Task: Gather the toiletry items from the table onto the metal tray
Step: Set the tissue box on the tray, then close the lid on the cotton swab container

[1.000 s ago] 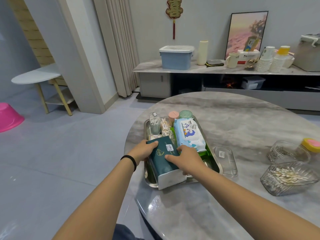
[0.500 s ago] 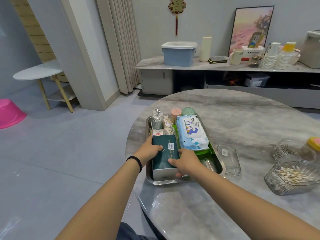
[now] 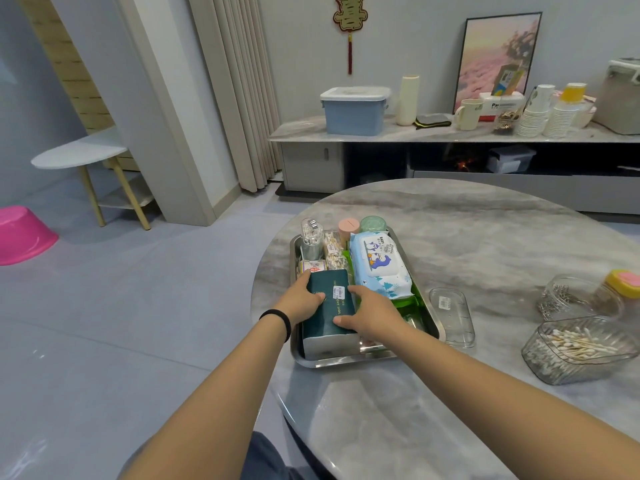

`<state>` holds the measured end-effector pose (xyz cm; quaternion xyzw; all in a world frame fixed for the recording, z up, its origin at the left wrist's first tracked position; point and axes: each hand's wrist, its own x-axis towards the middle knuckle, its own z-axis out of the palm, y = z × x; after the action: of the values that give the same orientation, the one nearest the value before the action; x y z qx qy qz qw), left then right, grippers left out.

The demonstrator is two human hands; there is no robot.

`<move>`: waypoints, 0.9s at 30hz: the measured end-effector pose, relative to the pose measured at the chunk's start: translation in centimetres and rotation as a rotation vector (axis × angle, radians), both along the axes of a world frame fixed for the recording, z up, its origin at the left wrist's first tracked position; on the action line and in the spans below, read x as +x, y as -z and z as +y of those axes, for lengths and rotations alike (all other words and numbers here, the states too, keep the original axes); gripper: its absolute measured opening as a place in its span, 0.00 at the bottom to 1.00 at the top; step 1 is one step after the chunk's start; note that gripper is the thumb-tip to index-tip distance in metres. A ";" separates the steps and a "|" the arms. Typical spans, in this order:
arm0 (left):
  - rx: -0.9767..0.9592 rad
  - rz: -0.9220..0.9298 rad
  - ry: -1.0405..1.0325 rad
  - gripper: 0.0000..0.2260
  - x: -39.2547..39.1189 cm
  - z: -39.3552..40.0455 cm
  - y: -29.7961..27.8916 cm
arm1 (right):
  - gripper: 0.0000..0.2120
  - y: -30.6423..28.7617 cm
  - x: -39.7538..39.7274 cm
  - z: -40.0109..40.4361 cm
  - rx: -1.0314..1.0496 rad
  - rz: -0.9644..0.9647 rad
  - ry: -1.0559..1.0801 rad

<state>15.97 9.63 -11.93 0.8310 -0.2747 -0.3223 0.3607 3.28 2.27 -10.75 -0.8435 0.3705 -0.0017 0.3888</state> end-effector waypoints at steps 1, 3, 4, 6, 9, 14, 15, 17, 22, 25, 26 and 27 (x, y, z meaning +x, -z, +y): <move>0.001 -0.026 0.003 0.27 -0.4 0.0 -0.3 | 0.35 0.0 -0.2 -0.1 -0.009 -0.013 0.009; -0.017 -0.095 0.014 0.26 -1.3 -0.3 -0.8 | 0.34 -0.3 -0.9 -0.5 -0.005 -0.044 0.046; -0.025 -0.137 0.030 0.27 -1.9 -0.5 -1.1 | 0.33 -0.6 -1.5 -0.8 -0.005 -0.060 0.062; -0.033 -0.186 0.062 0.26 -3.2 -1.0 -1.6 | 0.30 -1.1 -2.7 -1.6 -0.022 -0.082 0.080; -0.071 -0.175 0.100 0.22 -5.7 -2.2 -2.2 | 0.28 -1.5 -5.2 -3.1 -0.080 -0.088 0.115; -0.108 -0.173 0.183 0.19 -9.9 -5.0 -2.4 | 0.24 -1.6 -10.4 -5.7 -0.160 -0.024 0.176; -0.107 -0.173 0.199 0.18 -10.6 -5.6 -2.2 | 0.23 -1.4 -11.3 -6.2 -0.168 -0.013 0.190; -0.102 -0.160 0.231 0.18 -12.1 -6.7 -1.9 | 0.22 -0.8 -12.7 -7.1 -0.174 0.001 0.202; -0.070 -0.184 0.347 0.19 -14.9 -9.6 -0.8 | 0.23 0.8 -14.3 -8.7 -0.111 0.063 0.196; 0.004 -0.322 0.453 0.18 -15.5 -10.8 1.0 | 0.23 1.8 -14.2 -9.6 -0.056 0.121 0.191; 0.041 -0.395 0.501 0.17 -15.5 -11.0 1.6 | 0.23 2.1 -14.0 -9.9 -0.033 0.141 0.189; 0.070 -0.468 0.546 0.16 -15.5 -11.2 2.2 | 0.23 2.4 -13.8 -10.2 -0.015 0.160 0.195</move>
<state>0.51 -1.57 -14.17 0.7901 -0.5505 -0.2169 0.1602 -10.54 -7.91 -13.10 -0.8039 0.4806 0.0248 0.3496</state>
